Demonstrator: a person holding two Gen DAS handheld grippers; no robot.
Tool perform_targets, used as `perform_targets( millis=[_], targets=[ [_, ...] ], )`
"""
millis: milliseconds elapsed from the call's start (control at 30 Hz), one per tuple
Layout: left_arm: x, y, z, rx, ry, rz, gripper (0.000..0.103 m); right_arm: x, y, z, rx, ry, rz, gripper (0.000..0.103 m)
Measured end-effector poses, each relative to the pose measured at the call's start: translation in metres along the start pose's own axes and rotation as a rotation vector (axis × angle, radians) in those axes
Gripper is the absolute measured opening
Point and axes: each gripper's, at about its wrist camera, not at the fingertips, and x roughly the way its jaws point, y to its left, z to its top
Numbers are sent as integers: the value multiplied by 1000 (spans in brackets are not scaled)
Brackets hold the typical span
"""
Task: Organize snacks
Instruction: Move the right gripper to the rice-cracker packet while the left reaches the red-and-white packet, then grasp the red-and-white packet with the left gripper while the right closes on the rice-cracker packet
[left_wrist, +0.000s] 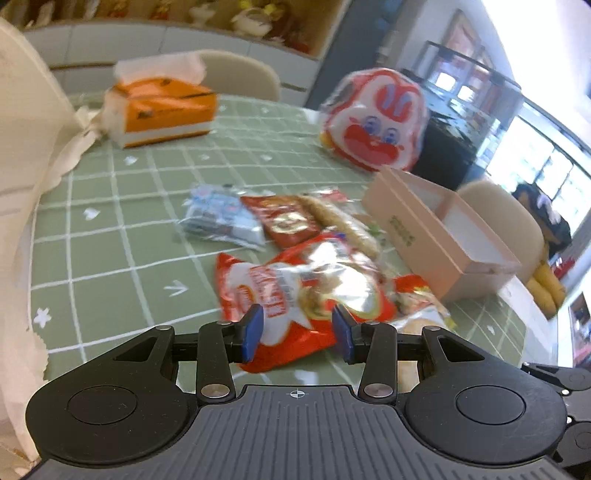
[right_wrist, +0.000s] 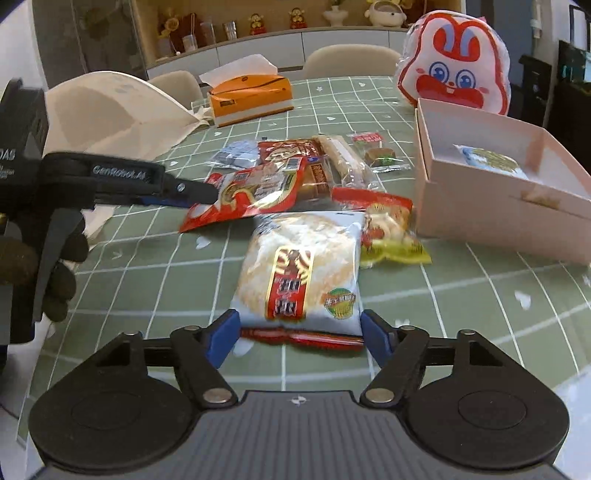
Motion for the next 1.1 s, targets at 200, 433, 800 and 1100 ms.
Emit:
perform_targets(
  millis=[200, 433, 800, 1100],
  targets=[
    [0, 6, 3, -6, -57, 20, 46, -10, 11, -19, -71, -42, -32, 71],
    [16, 40, 2, -131, -23, 8, 46, -17, -11, -25, 40, -108, -27, 77],
    [-2, 17, 0, -65, -17, -53, 45, -17, -28, -23, 96, -119, 46, 81],
    [53, 18, 26, -67, -28, -29, 46, -23, -41, -28, 172, -144, 76, 82]
  ],
)
